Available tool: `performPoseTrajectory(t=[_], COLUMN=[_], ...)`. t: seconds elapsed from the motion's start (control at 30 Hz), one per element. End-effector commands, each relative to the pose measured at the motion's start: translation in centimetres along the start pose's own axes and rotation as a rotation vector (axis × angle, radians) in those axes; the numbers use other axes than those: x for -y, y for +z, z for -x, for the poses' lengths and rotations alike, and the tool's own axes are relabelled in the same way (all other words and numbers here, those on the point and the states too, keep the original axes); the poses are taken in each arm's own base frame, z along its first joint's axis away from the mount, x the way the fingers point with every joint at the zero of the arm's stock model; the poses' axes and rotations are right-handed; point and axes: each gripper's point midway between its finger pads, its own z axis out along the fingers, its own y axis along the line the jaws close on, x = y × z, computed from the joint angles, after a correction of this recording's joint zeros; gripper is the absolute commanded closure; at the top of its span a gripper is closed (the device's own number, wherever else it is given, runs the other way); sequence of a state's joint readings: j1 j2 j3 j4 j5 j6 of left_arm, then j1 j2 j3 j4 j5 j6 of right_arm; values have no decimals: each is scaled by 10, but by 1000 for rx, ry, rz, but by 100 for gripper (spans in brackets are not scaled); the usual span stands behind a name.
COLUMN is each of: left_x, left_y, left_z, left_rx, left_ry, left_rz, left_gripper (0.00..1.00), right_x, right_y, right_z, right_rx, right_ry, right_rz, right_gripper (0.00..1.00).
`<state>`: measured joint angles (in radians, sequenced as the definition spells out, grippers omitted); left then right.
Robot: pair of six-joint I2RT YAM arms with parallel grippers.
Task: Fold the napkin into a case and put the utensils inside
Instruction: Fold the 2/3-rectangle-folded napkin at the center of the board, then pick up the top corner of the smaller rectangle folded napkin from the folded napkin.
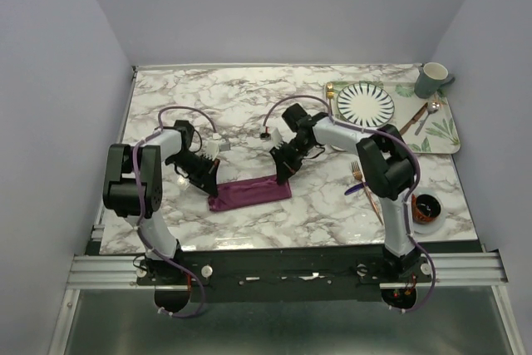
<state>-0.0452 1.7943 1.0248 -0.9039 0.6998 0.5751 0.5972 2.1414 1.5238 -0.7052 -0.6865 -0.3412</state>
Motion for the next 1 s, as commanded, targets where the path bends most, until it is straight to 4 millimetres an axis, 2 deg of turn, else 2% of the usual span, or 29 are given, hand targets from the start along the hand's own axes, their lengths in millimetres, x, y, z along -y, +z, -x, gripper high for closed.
performPoseTrajectory(t=[0.0, 0.03, 0.1, 0.13, 0.23, 0.27, 0.37, 0.4, 0.47, 0.5, 0.53, 0.63, 0.8, 0.97], left_x=[-11, -7, 2, 8, 27, 31, 45, 56, 65, 71, 82, 95, 99, 94], left_y=[-8, -13, -19, -30, -55, -61, -58, -49, -40, -37, -28, -9, 8, 25], left_z=[-9, -3, 7, 16, 41, 49, 63, 65, 71, 75, 76, 83, 96, 100], left_rx=[-11, 19, 69, 110, 212, 237, 223, 210, 201, 210, 203, 198, 216, 182], left_ry=[73, 93, 136, 179, 310, 351, 470, 488, 468, 467, 446, 417, 291, 234], left_rz=[95, 97, 83, 102, 123, 130, 122, 89, 47, 23, -18, -70, -144, -177], left_gripper=[92, 77, 63, 53, 43, 36, 35, 35, 35, 36, 37, 38, 39, 38], right_x=[-11, -14, -18, -21, -32, -33, -40, -46, -53, -58, -60, -62, -61, -46], right_y=[2, 2, 1, 0, -3, -3, -9, -10, -16, -16, -17, -22, -22, -23], right_z=[-28, -32, -30, -29, -21, -20, -14, -20, -15, -19, -19, -13, -8, -8], right_rx=[-51, -56, -44, -36, -1, 11, 54, 56, 93, 93, 99, 128, 155, 185], right_ry=[30, 33, 45, 50, 85, 106, 130, 147, 155, 161, 164, 151, 161, 203], right_rz=[2, 9, 27, 37, 70, 68, 66, 89, 89, 105, 108, 112, 120, 102], right_gripper=[99, 99, 99, 99, 99, 99, 99, 99, 99, 99, 99, 99, 99, 99])
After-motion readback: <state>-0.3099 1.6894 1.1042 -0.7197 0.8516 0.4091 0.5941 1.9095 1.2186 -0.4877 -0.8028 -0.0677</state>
